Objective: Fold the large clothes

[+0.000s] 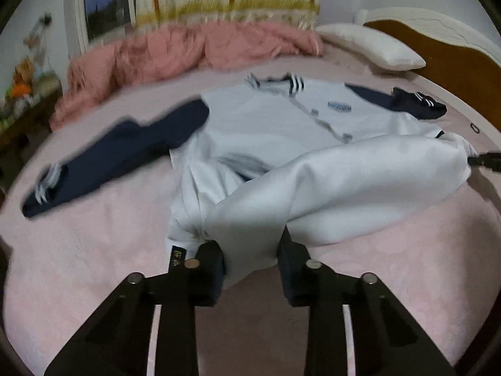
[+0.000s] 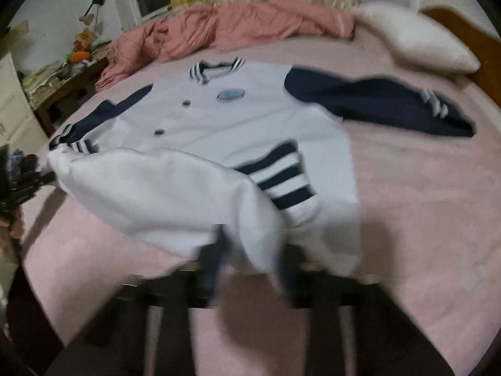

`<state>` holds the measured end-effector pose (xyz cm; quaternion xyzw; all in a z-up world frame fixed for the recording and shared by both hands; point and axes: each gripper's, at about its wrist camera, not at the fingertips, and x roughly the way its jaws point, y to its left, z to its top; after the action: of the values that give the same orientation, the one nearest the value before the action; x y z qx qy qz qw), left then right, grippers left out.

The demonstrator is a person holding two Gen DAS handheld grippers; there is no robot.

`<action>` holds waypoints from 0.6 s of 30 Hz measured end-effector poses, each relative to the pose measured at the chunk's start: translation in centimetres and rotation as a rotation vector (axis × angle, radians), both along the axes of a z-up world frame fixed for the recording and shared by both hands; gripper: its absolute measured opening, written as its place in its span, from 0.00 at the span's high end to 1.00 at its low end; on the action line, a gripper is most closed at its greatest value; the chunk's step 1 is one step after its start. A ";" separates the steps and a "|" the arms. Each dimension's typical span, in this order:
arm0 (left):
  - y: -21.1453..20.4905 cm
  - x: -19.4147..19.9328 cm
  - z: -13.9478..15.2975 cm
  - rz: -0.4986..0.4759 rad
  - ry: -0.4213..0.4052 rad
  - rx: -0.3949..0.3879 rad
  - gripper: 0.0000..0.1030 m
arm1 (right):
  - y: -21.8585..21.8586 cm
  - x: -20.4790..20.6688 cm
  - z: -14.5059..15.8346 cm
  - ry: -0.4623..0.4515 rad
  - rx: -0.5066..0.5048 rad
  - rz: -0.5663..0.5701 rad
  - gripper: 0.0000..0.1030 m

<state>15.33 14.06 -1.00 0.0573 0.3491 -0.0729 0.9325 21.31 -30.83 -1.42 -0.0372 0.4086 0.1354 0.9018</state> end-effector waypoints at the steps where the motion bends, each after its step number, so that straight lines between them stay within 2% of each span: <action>1: -0.1 -0.1 0.8 0.004 -0.034 0.003 0.76 | 0.2 -0.1 0.6 -0.029 -0.015 -0.002 0.87; 2: 0.0 0.3 1.5 0.011 -0.052 -0.005 0.77 | 0.5 0.0 1.6 -0.065 -0.020 -0.011 0.88; 4: 0.2 2.2 2.8 0.046 -0.036 -0.034 0.77 | 1.0 1.2 3.5 -0.120 -0.022 -0.043 0.91; 7: 0.6 6.9 4.2 0.098 0.008 -0.093 0.77 | 1.8 5.3 5.5 -0.129 -0.050 -0.101 0.91; 11: 0.7 13.7 4.0 0.179 0.074 -0.075 0.77 | 3.3 11.9 5.9 -0.137 -0.140 -0.157 0.91; 13: 0.8 16.3 3.1 0.186 0.111 -0.069 0.75 | 3.7 14.6 5.6 -0.136 -0.150 -0.163 0.91; 15: 0.7 18.5 1.9 0.209 0.160 -0.039 0.58 | 4.0 16.4 4.9 -0.128 -0.165 -0.150 0.90; 16: 0.8 18.8 1.7 0.242 0.158 -0.024 0.40 | 4.1 16.7 4.5 -0.130 -0.174 -0.154 0.89; 17: 1.0 18.5 1.7 0.281 0.128 -0.017 0.26 | 4.2 16.7 4.3 -0.134 -0.174 -0.167 0.85; 18: 1.2 17.6 2.1 0.308 0.074 -0.020 0.19 | 4.1 16.3 4.3 -0.144 -0.169 -0.182 0.72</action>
<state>32.95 15.24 1.06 -0.0091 0.3873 0.0655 0.9196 37.63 -26.71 2.87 -0.0856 0.3546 0.0152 0.9310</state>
